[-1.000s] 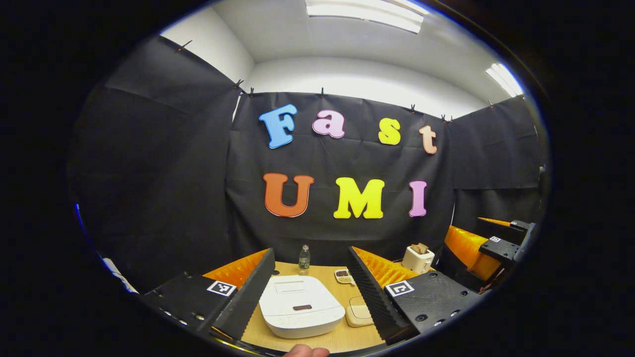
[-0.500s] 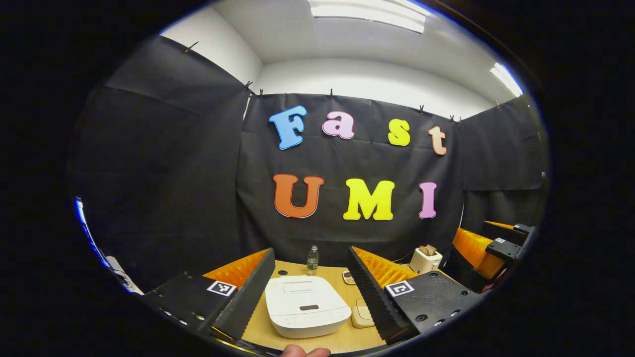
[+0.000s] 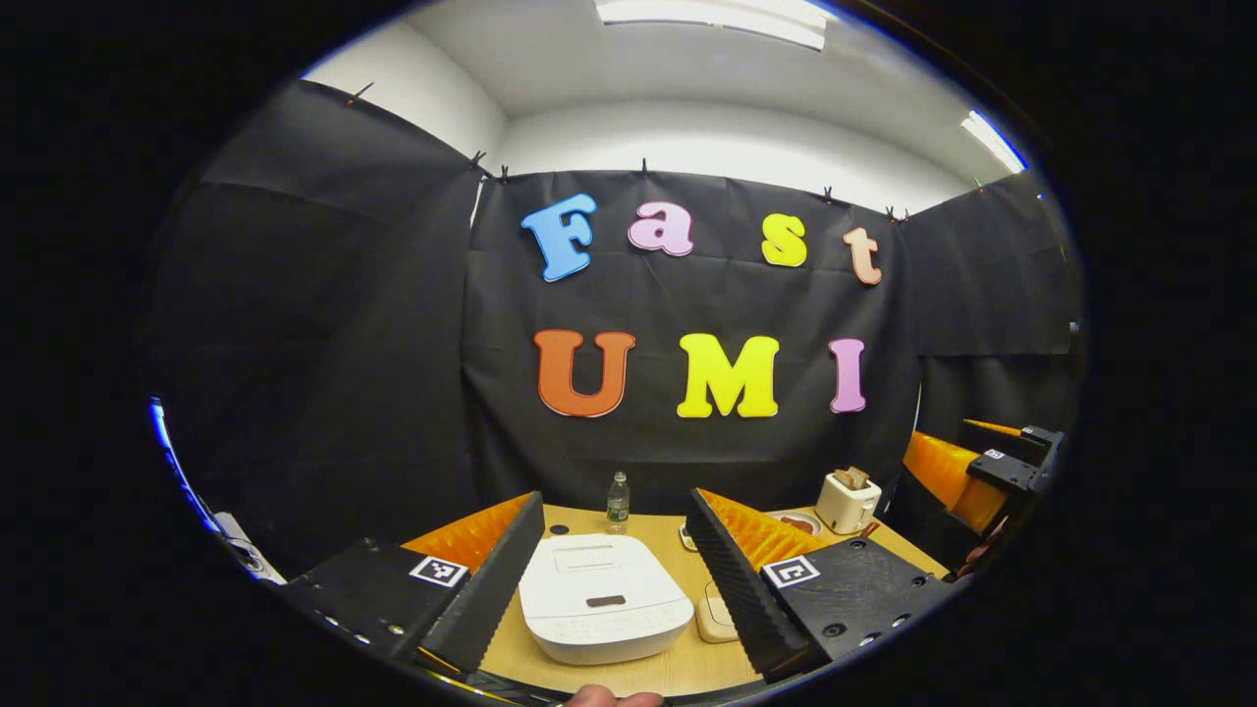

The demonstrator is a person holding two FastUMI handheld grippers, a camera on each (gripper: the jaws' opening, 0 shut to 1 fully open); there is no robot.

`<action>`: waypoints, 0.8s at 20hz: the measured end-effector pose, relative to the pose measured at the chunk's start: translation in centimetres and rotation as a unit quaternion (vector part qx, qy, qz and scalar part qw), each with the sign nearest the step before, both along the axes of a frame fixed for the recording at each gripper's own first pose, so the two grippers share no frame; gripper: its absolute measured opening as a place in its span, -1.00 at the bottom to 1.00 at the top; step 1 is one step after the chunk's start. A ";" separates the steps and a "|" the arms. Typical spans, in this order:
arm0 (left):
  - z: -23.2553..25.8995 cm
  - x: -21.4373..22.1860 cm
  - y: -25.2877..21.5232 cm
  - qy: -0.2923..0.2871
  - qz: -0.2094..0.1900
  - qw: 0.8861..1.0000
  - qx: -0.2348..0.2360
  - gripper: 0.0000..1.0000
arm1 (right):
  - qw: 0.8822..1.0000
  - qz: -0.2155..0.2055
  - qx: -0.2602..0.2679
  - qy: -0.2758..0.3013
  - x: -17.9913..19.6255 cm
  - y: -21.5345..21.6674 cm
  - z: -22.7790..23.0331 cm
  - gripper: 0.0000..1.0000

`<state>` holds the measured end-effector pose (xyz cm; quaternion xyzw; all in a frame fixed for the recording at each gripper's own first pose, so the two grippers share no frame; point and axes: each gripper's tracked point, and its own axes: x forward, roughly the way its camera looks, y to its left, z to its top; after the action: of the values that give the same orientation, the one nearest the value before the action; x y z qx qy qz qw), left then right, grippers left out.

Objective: Close the left gripper, press the button to open the rice cooker; take a wooden spoon from the chopstick holder with the right hand, scoop a spoonful of rice and pour it into the rice cooker, then put the wooden spoon back into the chopstick holder.

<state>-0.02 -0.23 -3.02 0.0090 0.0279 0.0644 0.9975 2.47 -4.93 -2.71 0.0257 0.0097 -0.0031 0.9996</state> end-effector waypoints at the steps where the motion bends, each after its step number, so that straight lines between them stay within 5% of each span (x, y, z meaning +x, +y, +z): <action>1: -0.9 0.2 -0.2 0.014 0.001 1.000 -0.003 0.88 | 1.000 0.004 0.000 0.003 0.6 -0.3 -0.3 1.00; 9: -10.9 2.2 -1.5 0.147 0.010 0.989 -0.032 0.93 | 0.999 0.010 0.000 0.041 5.5 -4.7 -5.3 0.97; 15: -15.0 6.2 -0.6 0.216 0.038 0.973 -0.068 -0.77 | 0.998 -0.002 0.007 0.062 8.8 -9.4 -7.7 0.99; 16: -15.5 6.7 -0.2 0.229 0.043 0.969 -0.076 -0.88 | 0.998 -0.004 0.008 0.065 9.3 -10.1 -8.1 0.99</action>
<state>6.65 -0.38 -18.55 -0.0534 0.2610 0.1007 0.9586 11.75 -14.99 -10.82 0.0338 0.0744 -0.0092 0.9966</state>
